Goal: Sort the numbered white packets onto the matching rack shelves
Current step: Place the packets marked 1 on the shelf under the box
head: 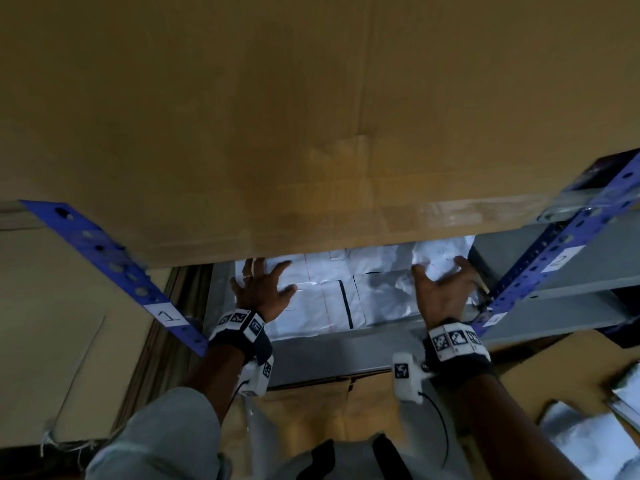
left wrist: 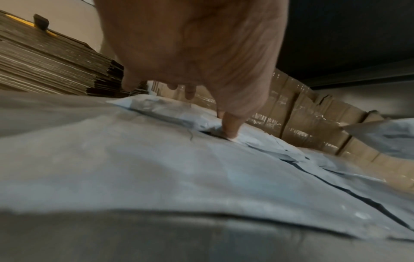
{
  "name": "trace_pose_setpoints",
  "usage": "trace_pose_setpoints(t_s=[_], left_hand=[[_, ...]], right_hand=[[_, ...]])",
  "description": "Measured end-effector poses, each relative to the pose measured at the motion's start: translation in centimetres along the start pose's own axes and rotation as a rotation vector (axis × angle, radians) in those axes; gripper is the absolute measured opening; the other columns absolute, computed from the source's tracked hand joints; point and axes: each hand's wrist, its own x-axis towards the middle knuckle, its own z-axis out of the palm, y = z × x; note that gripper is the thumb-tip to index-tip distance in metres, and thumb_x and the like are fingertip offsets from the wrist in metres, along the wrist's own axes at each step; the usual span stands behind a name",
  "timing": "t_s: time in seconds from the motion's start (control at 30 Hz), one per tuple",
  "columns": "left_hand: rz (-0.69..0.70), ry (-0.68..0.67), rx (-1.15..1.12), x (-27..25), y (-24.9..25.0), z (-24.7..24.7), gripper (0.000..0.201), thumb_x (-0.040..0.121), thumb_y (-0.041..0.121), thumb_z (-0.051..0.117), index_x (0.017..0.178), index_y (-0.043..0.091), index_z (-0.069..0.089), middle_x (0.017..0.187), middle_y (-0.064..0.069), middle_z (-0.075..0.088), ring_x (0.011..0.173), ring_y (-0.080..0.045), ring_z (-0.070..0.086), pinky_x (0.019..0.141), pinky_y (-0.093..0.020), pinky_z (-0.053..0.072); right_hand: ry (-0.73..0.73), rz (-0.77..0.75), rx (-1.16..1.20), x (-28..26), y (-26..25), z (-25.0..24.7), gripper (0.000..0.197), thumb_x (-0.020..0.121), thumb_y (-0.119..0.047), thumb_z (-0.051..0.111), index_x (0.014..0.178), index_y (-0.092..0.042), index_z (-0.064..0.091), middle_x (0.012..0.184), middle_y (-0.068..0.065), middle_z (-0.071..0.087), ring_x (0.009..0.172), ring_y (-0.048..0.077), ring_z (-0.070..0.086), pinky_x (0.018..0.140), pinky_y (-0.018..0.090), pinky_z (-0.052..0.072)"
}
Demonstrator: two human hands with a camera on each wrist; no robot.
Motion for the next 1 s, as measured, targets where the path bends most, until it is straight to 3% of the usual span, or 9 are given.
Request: trace_pose_setpoints(t_s=[0.13,0.27,0.4,0.5,0.6,0.7,0.8,0.9,1.0], left_hand=[[0.040,0.002,0.014,0.3,0.1,-0.5,0.053,0.100,0.039,0.051,0.148,0.049,0.033,0.163,-0.004,0.011,0.152,-0.028,-0.002,0.115,-0.067,0.013],[0.040,-0.005,0.012,0.6,0.5,-0.6,0.053,0.099,0.041,0.050,0.149,0.048,0.032,0.163,-0.001,0.013,0.152,-0.027,0.000,0.115,-0.067,0.011],[0.035,-0.021,0.036,0.7,0.9,-0.7,0.057,0.095,0.040,0.056,0.147,0.047,0.034,0.162,-0.003,0.016,0.151,-0.028,0.005,0.117,-0.065,0.012],[0.018,-0.045,0.052,1.0,1.3,-1.5,0.060,0.091,0.034,0.059,0.145,0.046,0.036,0.160,-0.007,0.017,0.148,-0.034,0.013,0.118,-0.062,0.012],[0.020,-0.128,0.082,1.4,1.9,-2.6,0.067,0.089,0.032,0.060,0.149,0.044,0.032,0.161,-0.011,0.017,0.147,-0.039,0.018,0.119,-0.060,0.012],[0.046,-0.156,0.138,1.6,2.6,-3.3,0.073,0.091,0.035,0.058,0.154,0.042,0.022,0.164,-0.009,0.014,0.149,-0.038,0.015,0.120,-0.057,0.011],[0.073,-0.134,0.135,1.6,3.4,-3.6,0.073,0.093,0.038,0.056,0.155,0.039,0.020,0.166,-0.004,0.013,0.151,-0.035,0.011,0.120,-0.058,0.009],[0.088,-0.136,0.158,2.1,3.8,-3.3,0.074,0.094,0.048,0.055,0.156,0.035,0.017,0.167,-0.001,0.009,0.152,-0.033,0.009,0.120,-0.060,0.007],[0.092,-0.139,0.171,2.8,4.1,-2.5,0.081,0.093,0.058,0.053,0.158,0.032,0.013,0.168,0.000,0.007,0.153,-0.032,0.008,0.120,-0.061,0.009]], right_hand=[[0.004,0.112,-0.016,0.1,-3.3,2.6,0.082,0.092,-0.026,0.073,0.152,0.003,0.026,0.151,0.030,0.030,0.134,0.042,0.038,0.100,0.038,0.037],[-0.085,0.158,0.014,-1.1,-4.8,5.1,0.083,0.099,-0.027,0.064,0.158,0.000,0.012,0.156,0.033,0.017,0.136,0.044,0.035,0.102,0.038,0.037],[-0.278,0.150,-0.115,-2.2,-4.5,7.2,0.085,0.103,-0.028,0.056,0.159,0.003,0.000,0.155,0.030,0.019,0.133,0.045,0.043,0.103,0.041,0.040],[-0.402,0.100,-0.271,-2.3,-4.2,7.5,0.079,0.104,-0.028,0.049,0.159,0.003,0.003,0.152,0.029,0.026,0.131,0.049,0.046,0.105,0.047,0.040],[-0.500,0.041,-0.457,-1.4,-3.9,7.0,0.073,0.103,-0.034,0.045,0.161,-0.007,0.009,0.155,0.023,0.030,0.135,0.044,0.045,0.108,0.052,0.037],[-0.531,-0.047,-0.618,0.4,-3.8,5.8,0.056,0.099,-0.036,0.049,0.150,-0.017,0.038,0.144,0.016,0.044,0.131,0.039,0.049,0.106,0.051,0.040],[-0.493,-0.102,-0.767,2.5,-3.7,4.4,0.048,0.098,-0.038,0.052,0.139,-0.013,0.052,0.141,0.016,0.048,0.131,0.039,0.047,0.103,0.049,0.043],[-0.404,-0.160,-0.866,4.8,-3.0,3.3,0.056,0.098,-0.039,0.053,0.144,-0.006,0.047,0.149,0.020,0.042,0.137,0.040,0.036,0.106,0.052,0.040],[-0.424,-0.223,-0.923,6.7,-2.1,2.9,0.056,0.100,-0.036,0.050,0.147,-0.007,0.043,0.151,0.019,0.043,0.138,0.038,0.037,0.109,0.050,0.037]])
